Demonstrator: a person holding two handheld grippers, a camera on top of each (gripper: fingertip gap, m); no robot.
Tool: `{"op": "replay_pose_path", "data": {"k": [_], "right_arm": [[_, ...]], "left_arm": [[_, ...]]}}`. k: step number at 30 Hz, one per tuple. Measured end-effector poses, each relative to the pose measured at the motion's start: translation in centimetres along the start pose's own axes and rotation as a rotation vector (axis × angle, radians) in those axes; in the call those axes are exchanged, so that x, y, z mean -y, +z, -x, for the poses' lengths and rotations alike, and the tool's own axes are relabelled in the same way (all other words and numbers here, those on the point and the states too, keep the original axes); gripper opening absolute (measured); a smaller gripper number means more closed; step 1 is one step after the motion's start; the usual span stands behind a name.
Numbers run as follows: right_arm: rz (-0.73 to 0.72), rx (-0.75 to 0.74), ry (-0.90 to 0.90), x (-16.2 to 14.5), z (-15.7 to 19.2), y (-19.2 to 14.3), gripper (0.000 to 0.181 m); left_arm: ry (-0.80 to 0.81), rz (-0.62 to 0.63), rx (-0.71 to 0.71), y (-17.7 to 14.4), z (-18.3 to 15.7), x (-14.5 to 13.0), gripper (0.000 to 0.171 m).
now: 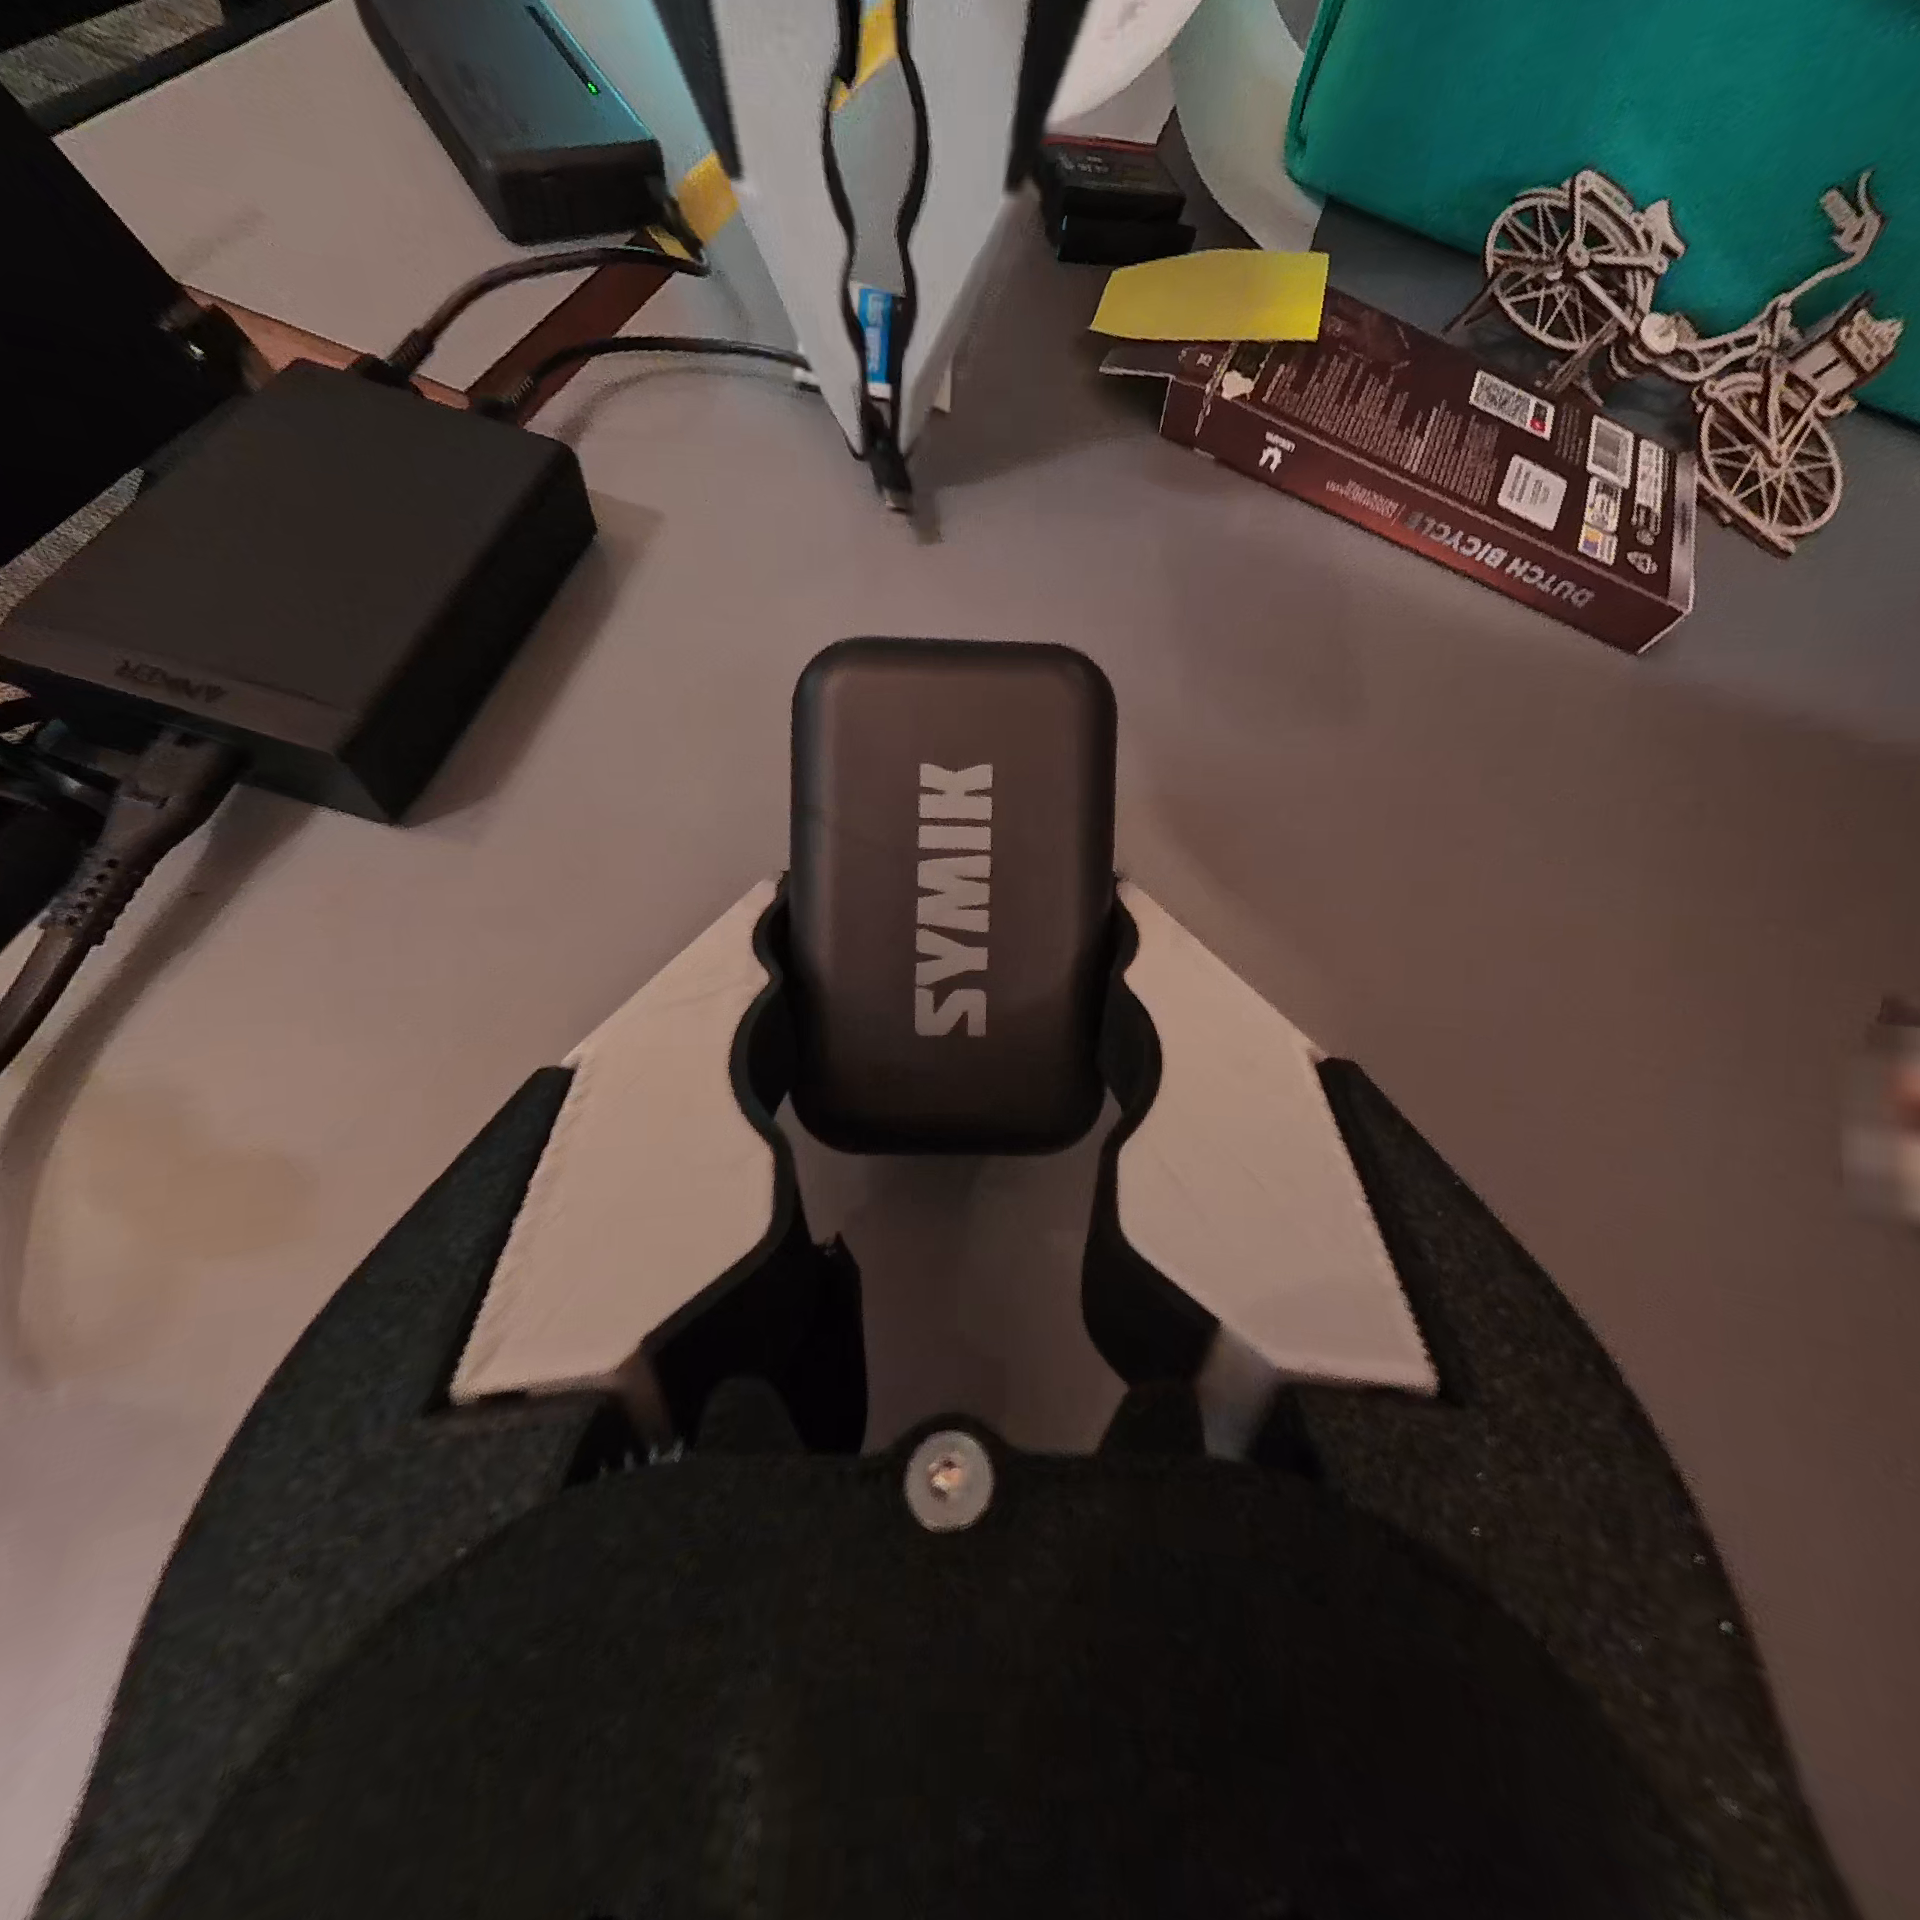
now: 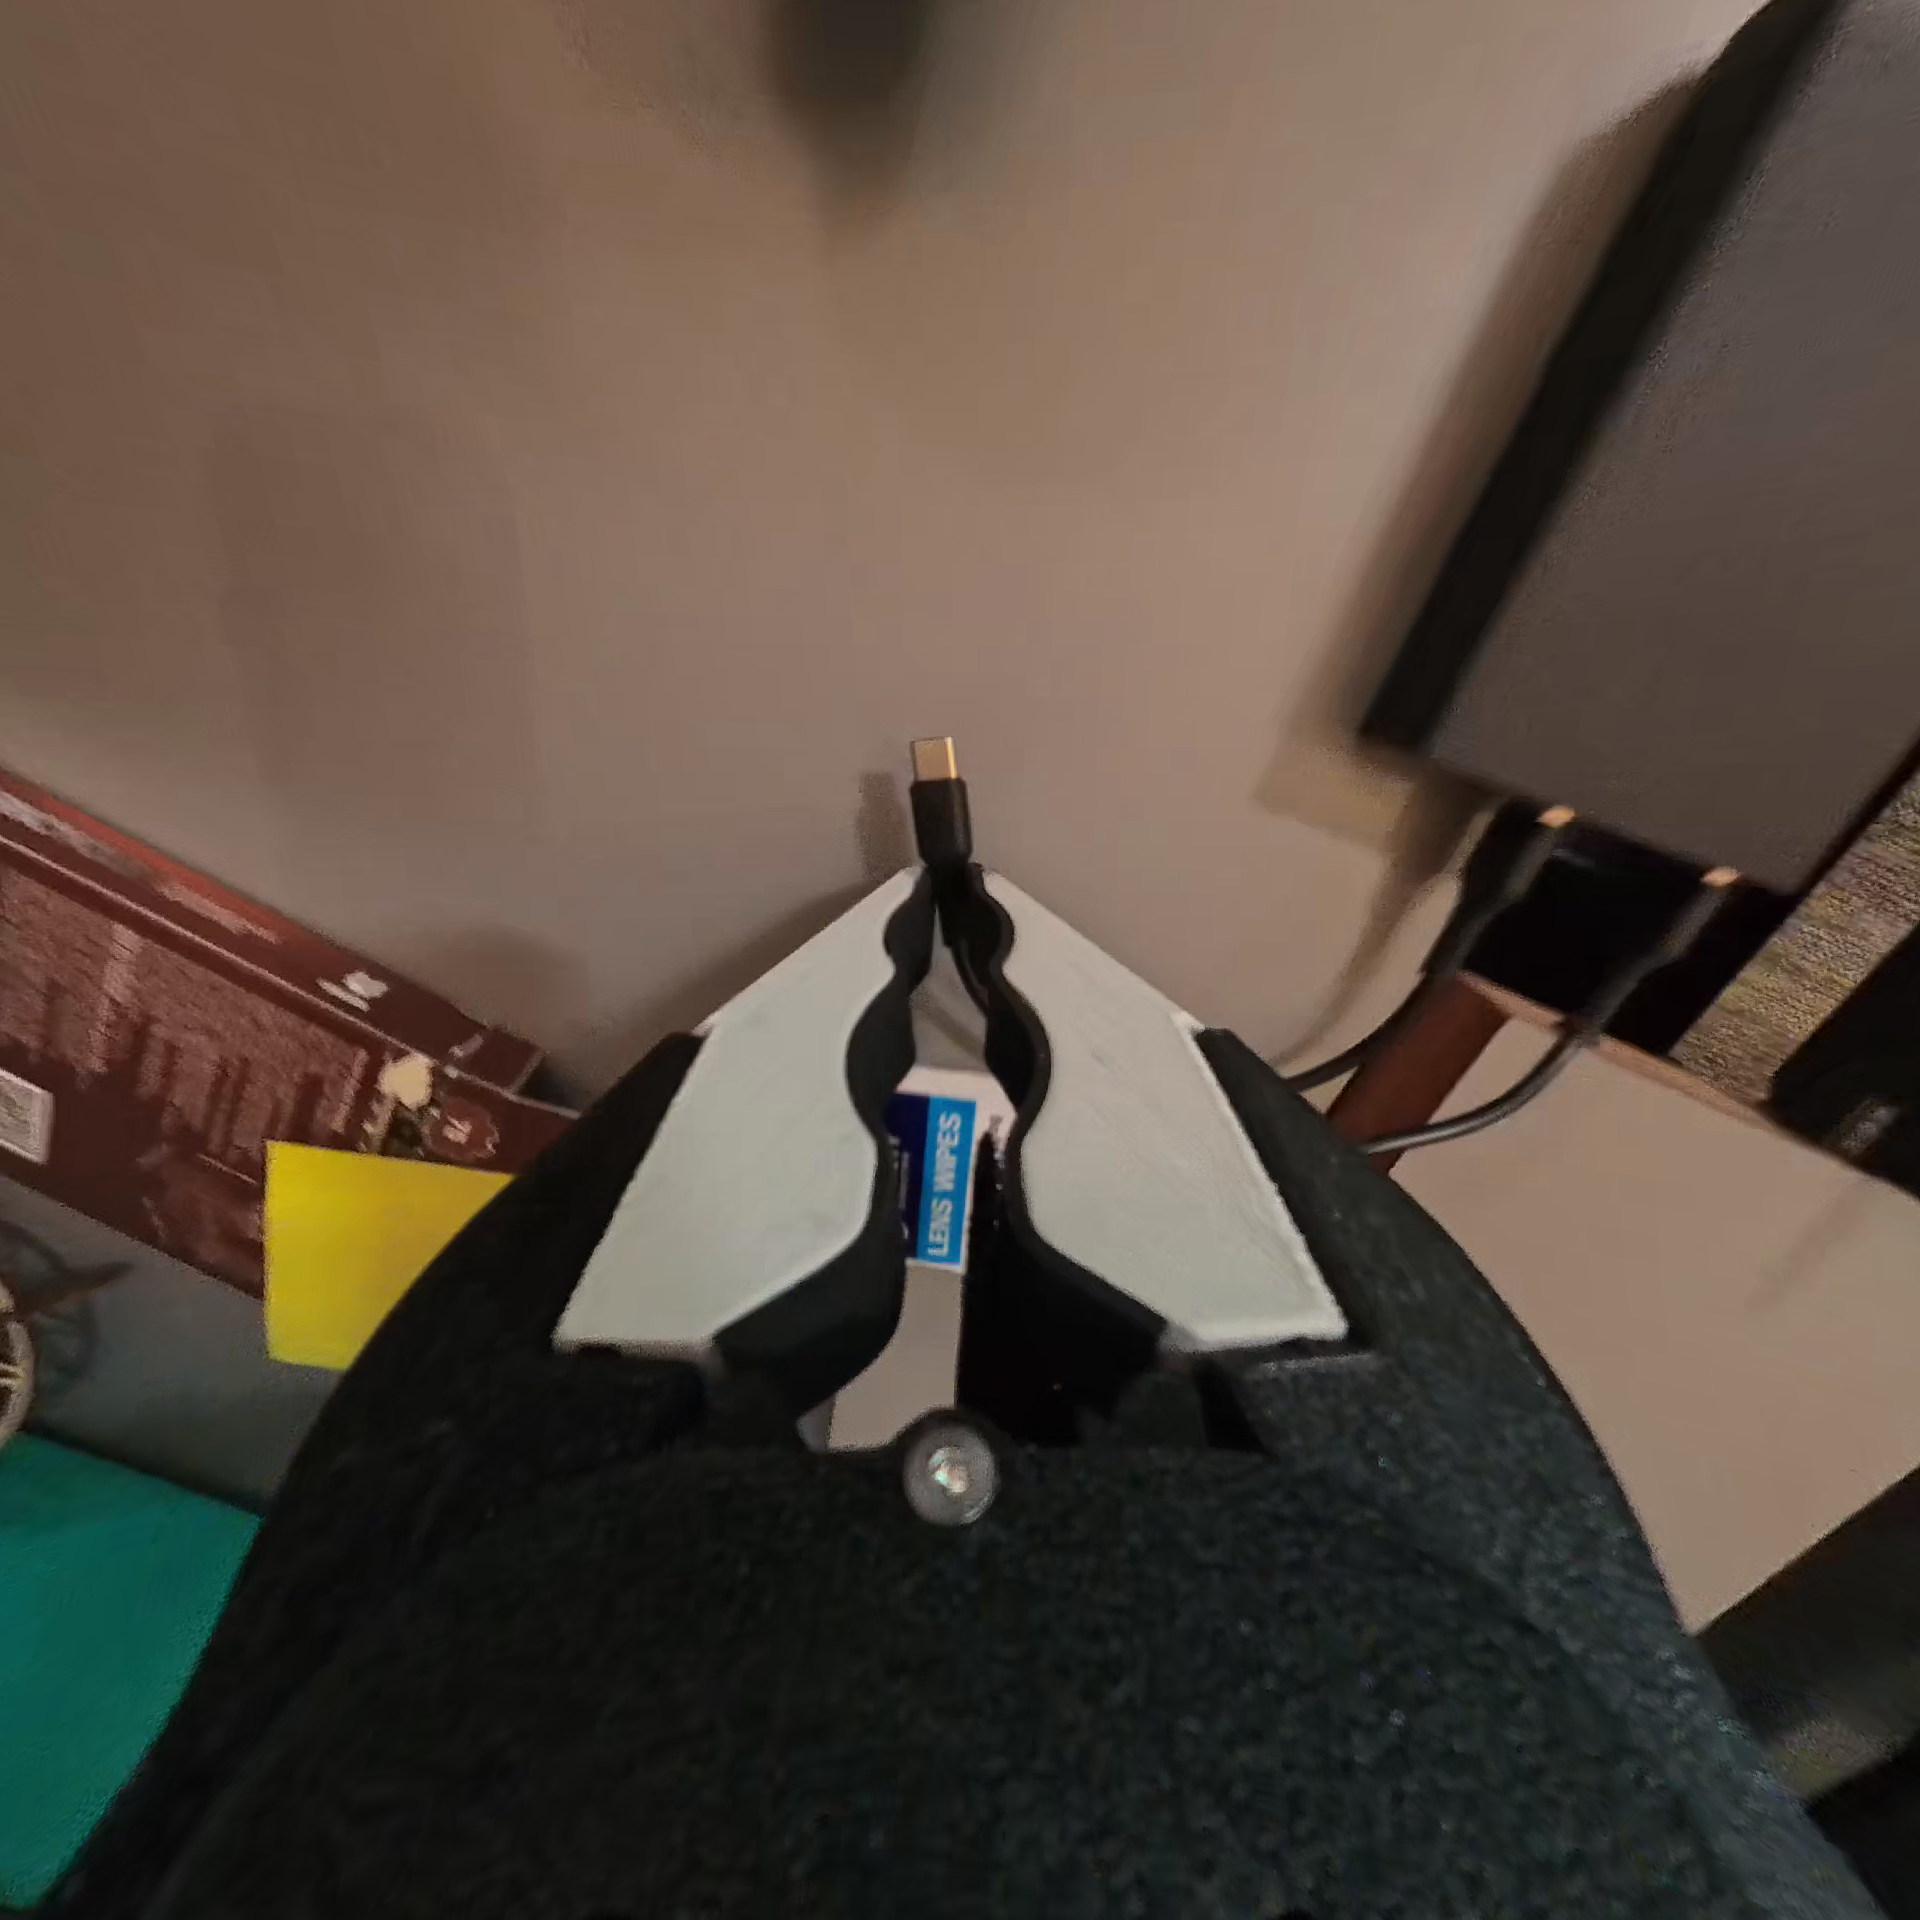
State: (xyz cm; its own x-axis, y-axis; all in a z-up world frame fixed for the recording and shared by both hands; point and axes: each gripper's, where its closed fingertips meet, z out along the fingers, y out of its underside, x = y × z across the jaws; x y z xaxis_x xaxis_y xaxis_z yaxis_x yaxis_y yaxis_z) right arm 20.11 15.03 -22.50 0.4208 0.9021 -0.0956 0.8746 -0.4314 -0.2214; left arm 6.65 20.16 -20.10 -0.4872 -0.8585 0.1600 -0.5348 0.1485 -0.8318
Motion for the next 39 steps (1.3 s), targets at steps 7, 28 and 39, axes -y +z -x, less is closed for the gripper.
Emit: {"op": "replay_pose_path", "data": {"k": [7, 28, 39], "right_arm": [[-0.006, 0.288, 0.177, 6.0, 1.1, -2.5, 0.005], [0.124, 0.387, 0.293, 6.9, -0.4, -0.7, 0.005], [0.198, 0.316, 0.266, 6.8, -0.9, -0.8, 0.005]], "left_arm": [[0.052, 0.002, 0.127, 1.0, 1.8, 0.8, 0.056], [0.076, 0.000, 0.077, 1.7, 2.6, 1.4, 0.056], [0.064, 0.006, 0.072, 1.8, 2.7, 1.4, 0.056]]}}
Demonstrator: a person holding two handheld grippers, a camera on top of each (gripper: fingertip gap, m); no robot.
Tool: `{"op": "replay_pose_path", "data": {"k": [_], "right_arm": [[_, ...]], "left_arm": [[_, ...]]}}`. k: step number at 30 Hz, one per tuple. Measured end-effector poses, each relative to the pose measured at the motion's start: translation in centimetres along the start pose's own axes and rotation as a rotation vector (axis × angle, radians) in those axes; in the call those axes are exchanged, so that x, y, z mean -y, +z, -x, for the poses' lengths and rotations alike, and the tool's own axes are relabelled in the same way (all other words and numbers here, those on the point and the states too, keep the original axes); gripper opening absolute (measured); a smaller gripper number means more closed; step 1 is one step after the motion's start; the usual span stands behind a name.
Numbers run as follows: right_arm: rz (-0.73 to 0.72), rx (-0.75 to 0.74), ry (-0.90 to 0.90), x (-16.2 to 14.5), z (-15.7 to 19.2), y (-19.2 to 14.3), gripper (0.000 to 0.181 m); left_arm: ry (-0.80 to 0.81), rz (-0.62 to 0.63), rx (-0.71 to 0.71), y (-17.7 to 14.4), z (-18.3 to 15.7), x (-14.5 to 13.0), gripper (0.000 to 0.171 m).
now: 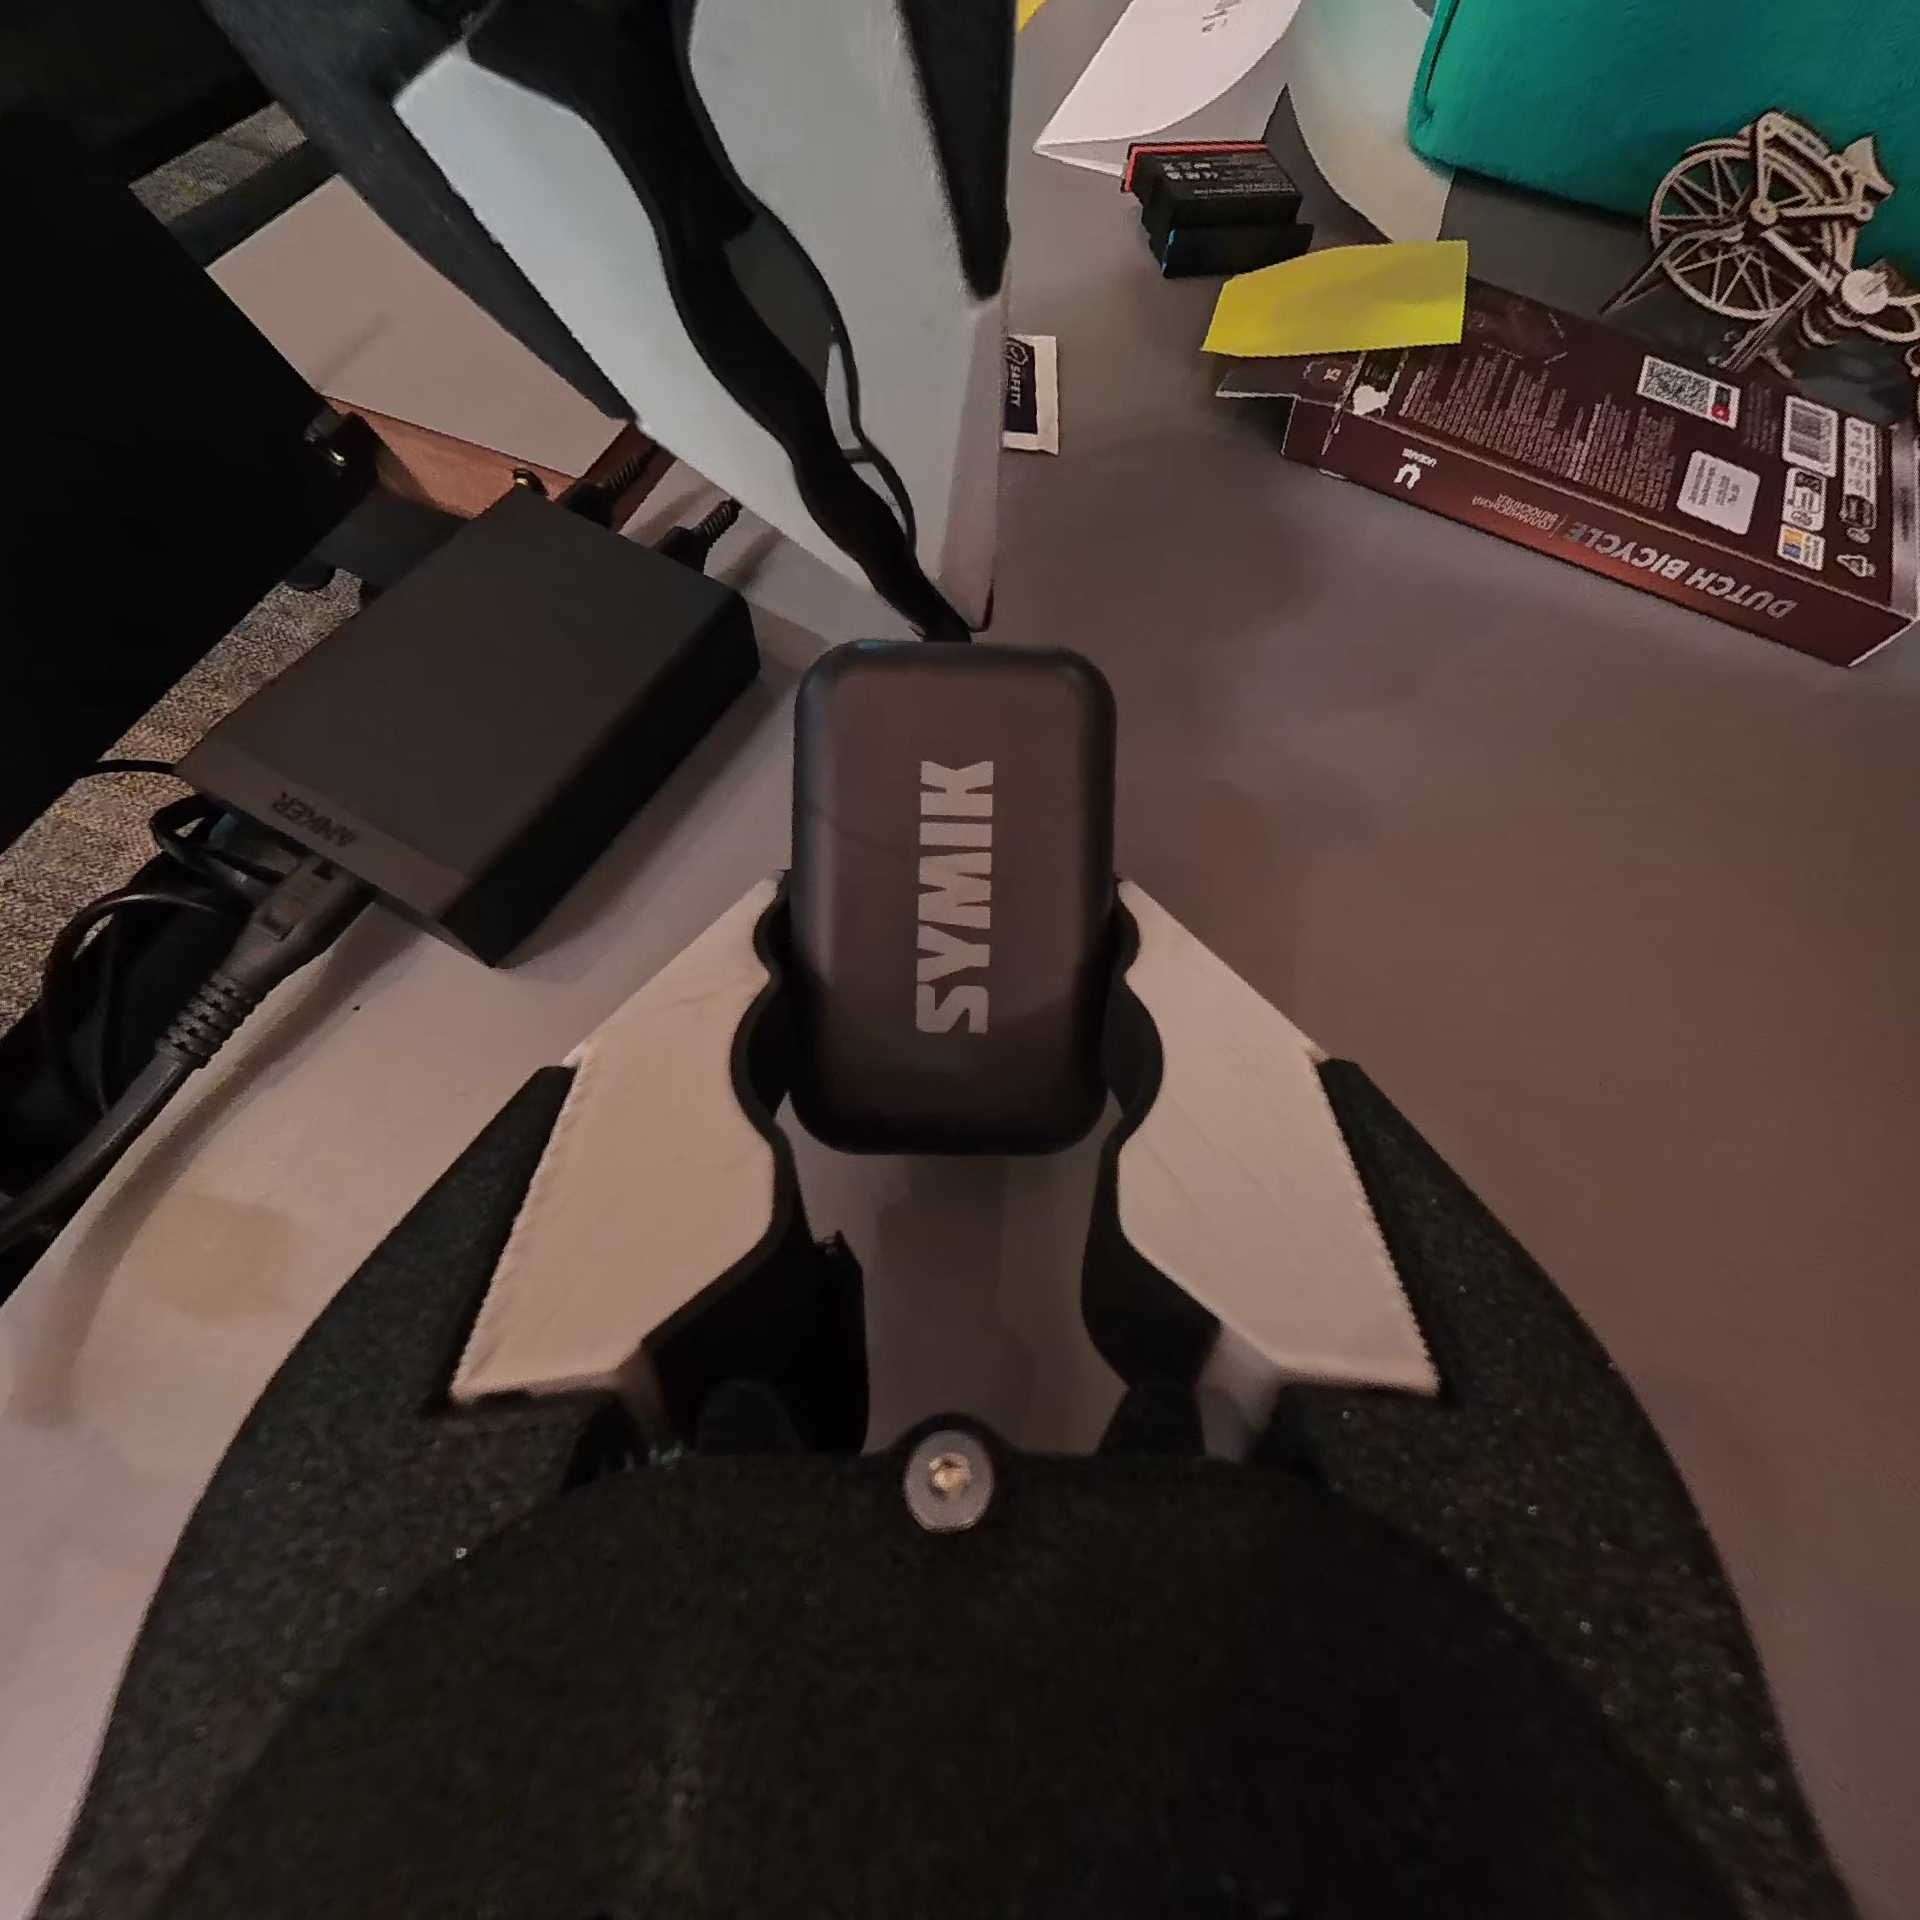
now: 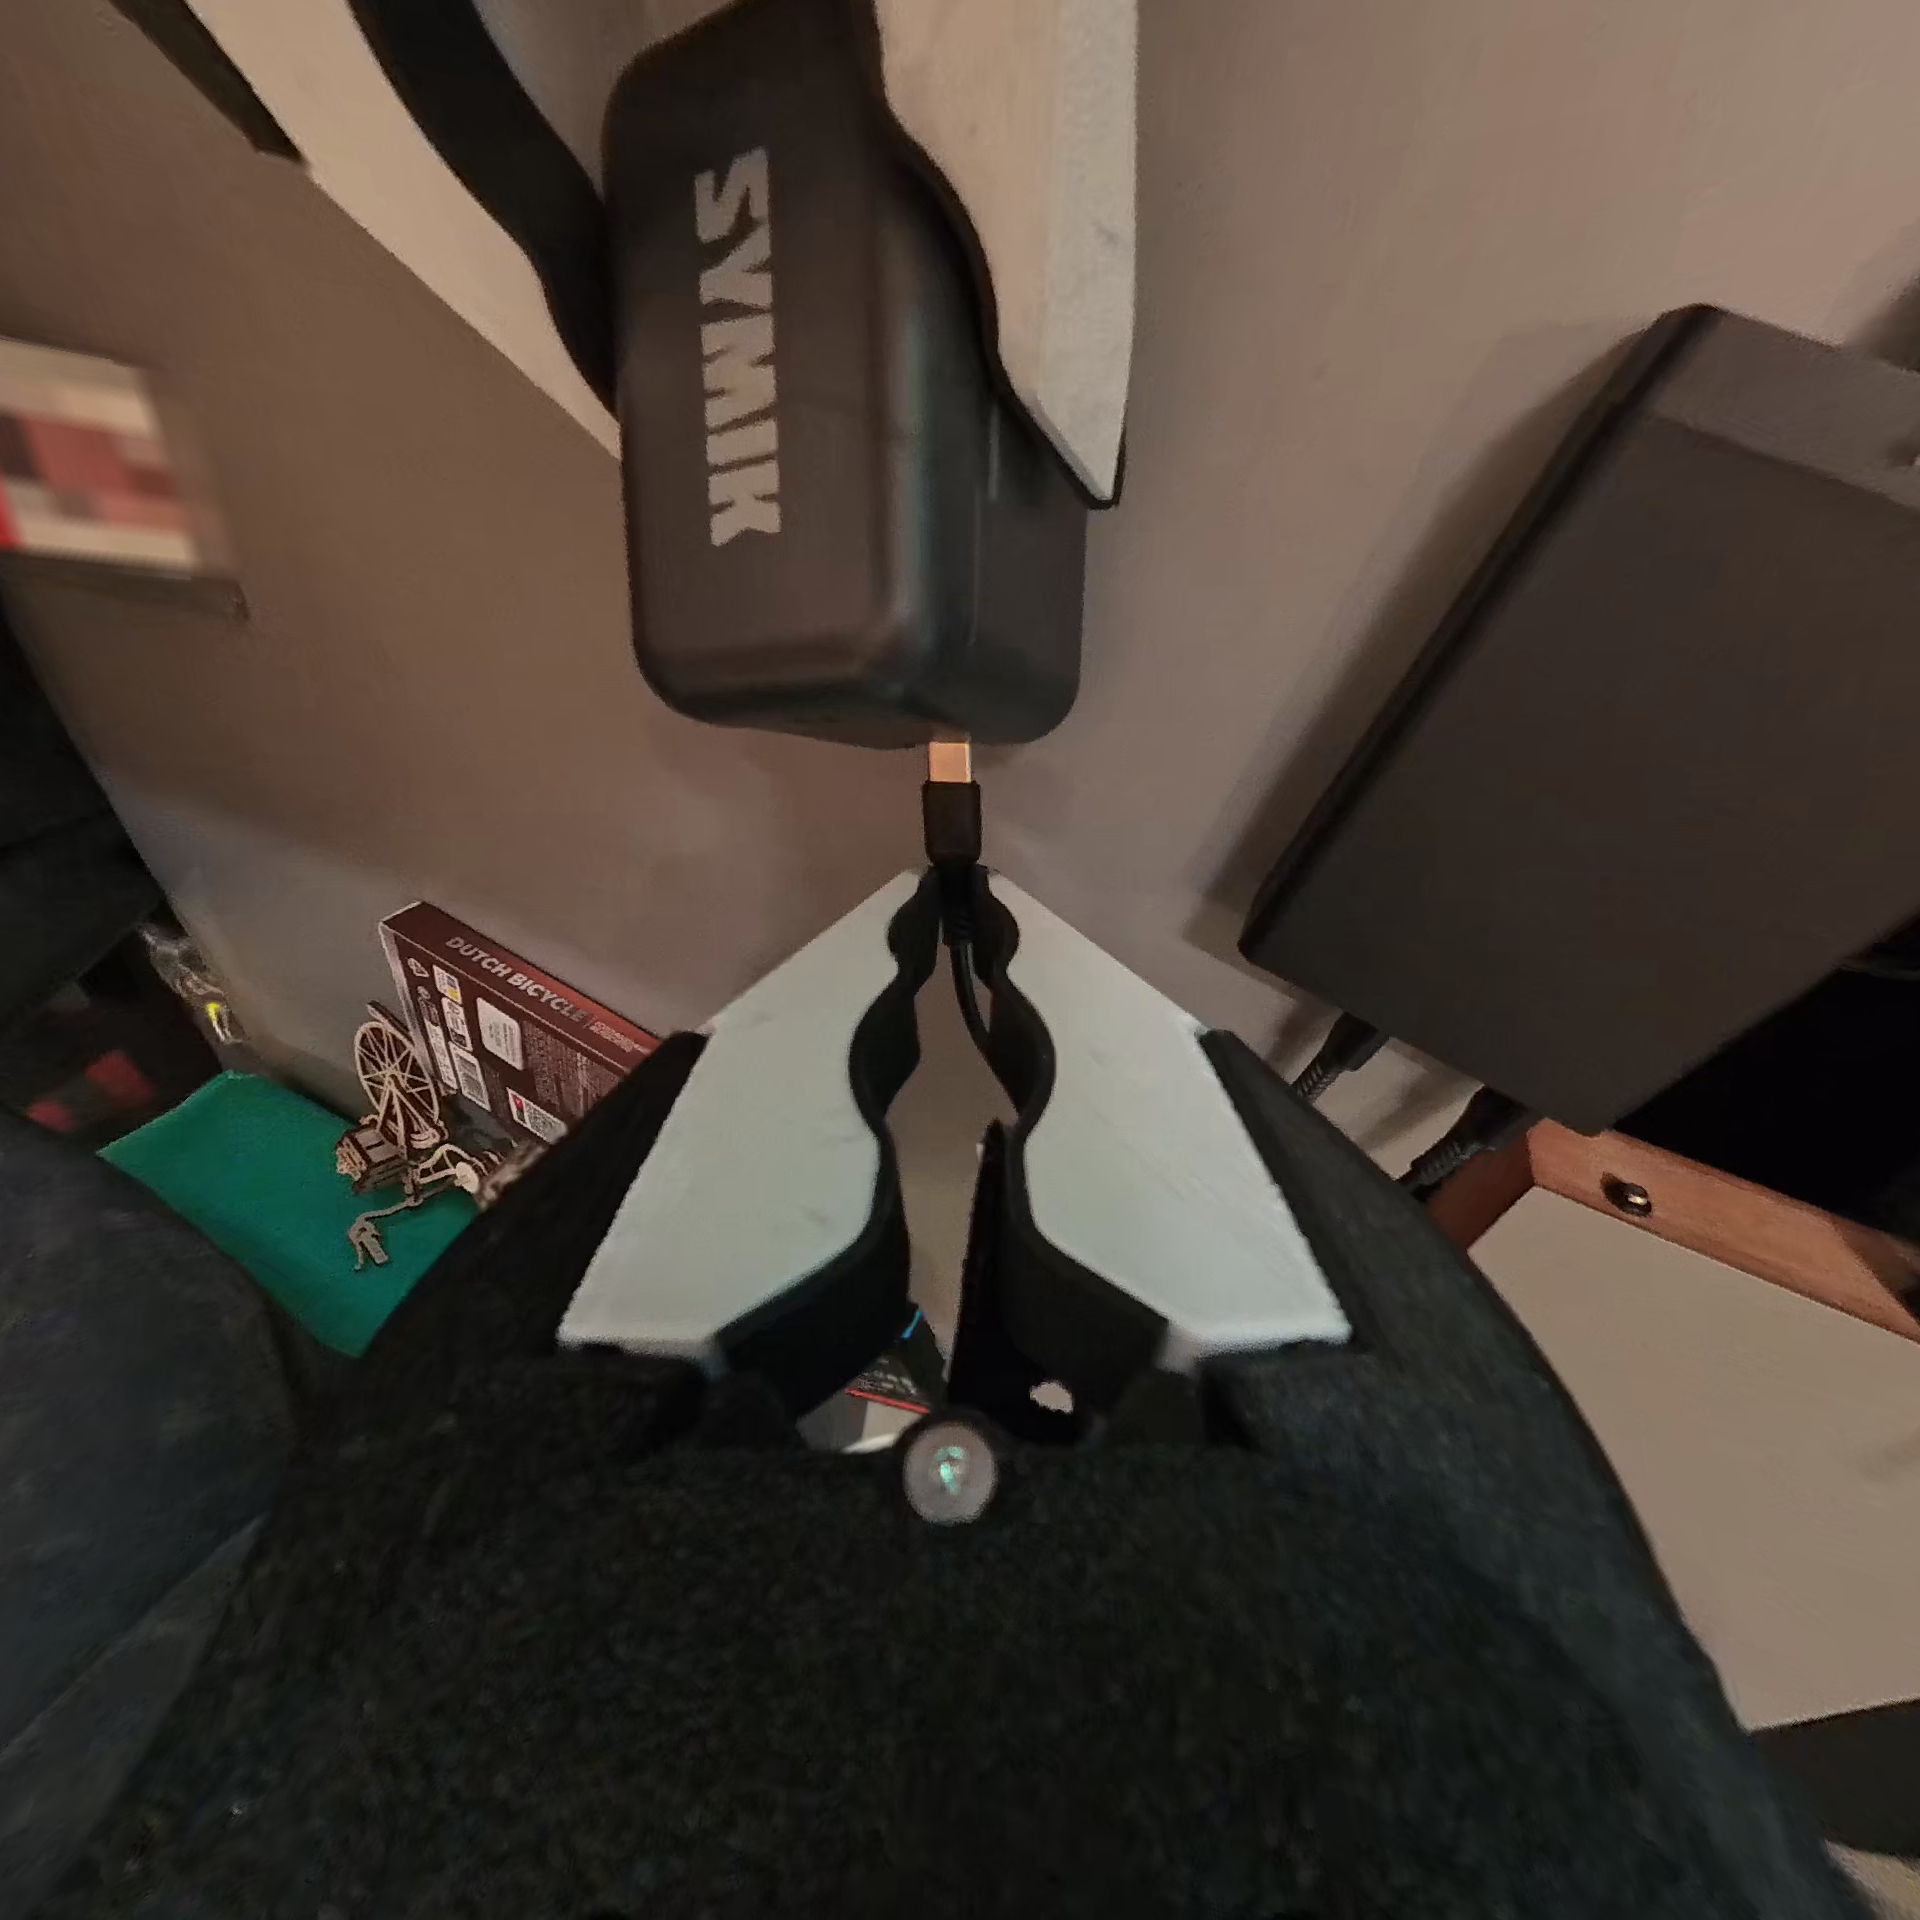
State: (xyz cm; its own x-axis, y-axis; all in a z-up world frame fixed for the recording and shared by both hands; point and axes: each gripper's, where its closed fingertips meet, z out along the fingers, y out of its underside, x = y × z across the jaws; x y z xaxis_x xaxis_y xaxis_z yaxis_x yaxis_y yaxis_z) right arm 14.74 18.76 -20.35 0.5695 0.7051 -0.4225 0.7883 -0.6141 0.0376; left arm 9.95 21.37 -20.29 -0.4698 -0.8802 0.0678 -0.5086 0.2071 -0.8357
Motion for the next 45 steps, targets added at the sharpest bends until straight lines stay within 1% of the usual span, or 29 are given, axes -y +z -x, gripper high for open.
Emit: {"op": "replay_pose_path", "data": {"k": [6, 14, 17, 20, 22, 24, 28, 31, 33, 35, 36, 38, 39, 40, 42, 44, 45], "right_arm": [[0.045, -0.032, -0.015, 0.1, -0.1, -0.1, 0.005], [0.037, -0.040, -0.042, 0.0, 0.0, 0.3, 0.004], [-0.006, 0.016, -0.010, 0.1, -0.1, 0.5, 0.004], [-0.035, 0.062, 0.033, 0.3, -0.2, 0.5, 0.004], [-0.008, 0.053, 0.025, 0.1, -0.2, 0.9, 0.004], [0.001, 0.046, 0.033, 0.1, -0.3, 1.3, 0.004], [-0.066, 0.059, 0.072, 0.6, -0.8, 3.5, 0.005], [-0.170, 0.056, 0.088, 0.9, -0.8, 3.2, 0.006], [-0.233, 0.020, 0.062, 0.9, -0.7, 3.1, 0.007], [-0.282, -0.019, 0.001, 0.9, -0.2, 3.0, 0.031], [-0.297, -0.046, -0.023, 0.8, 0.1, 2.9, 0.031], [-0.336, -0.136, -0.079, 0.8, 0.2, 2.7, 0.030], [-0.367, -0.178, -0.090, 0.9, 0.2, 2.6, 0.029], [-0.388, -0.204, -0.090, 1.0, 0.1, 2.7, 0.026], [-0.419, -0.231, -0.074, 1.3, -0.2, 3.1, 0.025], [-0.446, -0.255, -0.071, 1.7, -0.6, 3.4, 0.024], [-0.457, -0.275, -0.072, 1.8, -0.8, 3.3, 0.016]], "left_arm": [[-0.013, -0.001, -0.002, 0.0, 0.1, 0.0, 0.056], [-0.041, 0.018, -0.003, 0.1, 0.2, 0.1, 0.056], [-0.055, 0.029, -0.009, 0.3, 0.1, 0.2, 0.056], [-0.009, 0.062, 0.017, 0.6, 0.0, 0.2, 0.056], [0.023, 0.085, 0.035, 0.8, -0.2, 0.1, 0.056], [0.027, 0.081, 0.040, 1.0, -0.2, 0.3, 0.056], [0.035, 0.065, 0.042, 1.4, -0.4, 0.5, 0.056], [0.036, 0.065, 0.036, 1.1, -0.4, 0.3, 0.056], [0.037, 0.054, 0.029, 1.1, -0.4, 0.4, 0.056], [0.038, 0.032, 0.027, 1.1, -0.5, 0.5, 0.057], [0.037, 0.026, 0.029, 1.0, -0.5, 0.4, 0.058], [0.019, 0.055, 0.031, 0.7, -0.5, -0.3, 0.088], [0.006, 0.061, 0.032, 0.3, -0.4, -0.6, 0.092], [-0.008, 0.063, 0.031, -0.1, -0.3, -0.8, 0.088], [-0.027, 0.074, 0.012, -0.5, -0.4, -1.3, 0.066], [-0.032, 0.085, -0.004, -0.4, -0.6, -1.6, 0.058], [-0.021, 0.100, 0.004, -0.2, -0.5, -1.9, 0.058]]}}
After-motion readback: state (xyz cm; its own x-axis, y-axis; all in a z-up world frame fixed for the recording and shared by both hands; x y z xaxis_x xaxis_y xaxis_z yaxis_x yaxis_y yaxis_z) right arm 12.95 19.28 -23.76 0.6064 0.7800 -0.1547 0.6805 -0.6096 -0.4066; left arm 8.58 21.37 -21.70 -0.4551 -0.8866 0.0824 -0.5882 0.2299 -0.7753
